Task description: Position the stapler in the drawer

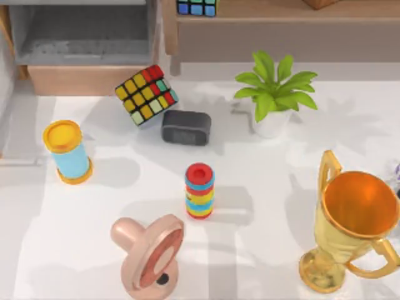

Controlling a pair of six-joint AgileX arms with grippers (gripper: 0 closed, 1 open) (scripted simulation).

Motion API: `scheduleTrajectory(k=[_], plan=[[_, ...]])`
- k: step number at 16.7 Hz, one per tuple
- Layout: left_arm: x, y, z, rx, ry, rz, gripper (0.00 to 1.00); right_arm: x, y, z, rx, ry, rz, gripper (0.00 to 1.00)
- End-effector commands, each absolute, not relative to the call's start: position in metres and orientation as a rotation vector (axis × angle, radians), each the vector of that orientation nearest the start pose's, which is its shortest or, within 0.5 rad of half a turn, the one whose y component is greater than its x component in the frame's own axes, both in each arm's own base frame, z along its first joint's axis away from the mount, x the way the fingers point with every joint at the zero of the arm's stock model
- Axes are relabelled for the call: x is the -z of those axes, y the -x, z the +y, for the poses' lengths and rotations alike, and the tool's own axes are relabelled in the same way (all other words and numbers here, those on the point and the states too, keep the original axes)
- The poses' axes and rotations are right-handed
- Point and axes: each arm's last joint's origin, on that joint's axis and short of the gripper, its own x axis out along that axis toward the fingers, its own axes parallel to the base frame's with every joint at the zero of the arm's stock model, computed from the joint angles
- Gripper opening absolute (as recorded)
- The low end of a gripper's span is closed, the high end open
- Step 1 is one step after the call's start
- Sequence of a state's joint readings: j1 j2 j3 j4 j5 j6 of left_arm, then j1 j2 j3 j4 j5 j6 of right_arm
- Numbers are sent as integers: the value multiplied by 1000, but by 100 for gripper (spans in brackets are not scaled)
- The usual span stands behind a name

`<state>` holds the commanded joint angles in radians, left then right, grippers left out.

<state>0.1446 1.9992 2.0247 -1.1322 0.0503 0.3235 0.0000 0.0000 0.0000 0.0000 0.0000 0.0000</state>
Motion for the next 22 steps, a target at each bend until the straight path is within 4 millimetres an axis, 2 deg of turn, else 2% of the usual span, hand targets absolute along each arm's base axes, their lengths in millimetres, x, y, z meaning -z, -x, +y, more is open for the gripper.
scheduleTrajectory(k=[2, 5, 11, 14, 17, 22], plan=[[-312, -431, 84, 57, -153, 1120, 0, -160, -106, -1, 0, 0, 0, 100], [-291, -446, 113, 28, -118, 1173, 0, -160, -106, -1, 0, 0, 0, 100], [-225, -465, 162, 18, -44, 1331, 0, -160, -106, -1, 0, 0, 0, 100], [-195, -468, 175, 31, -12, 1408, 0, -160, -106, -1, 0, 0, 0, 100], [-175, -469, 180, 47, 10, 1467, 0, -160, -106, -1, 0, 0, 0, 100], [-169, -468, 180, 53, 17, 1486, 0, -160, -106, -1, 0, 0, 0, 100]])
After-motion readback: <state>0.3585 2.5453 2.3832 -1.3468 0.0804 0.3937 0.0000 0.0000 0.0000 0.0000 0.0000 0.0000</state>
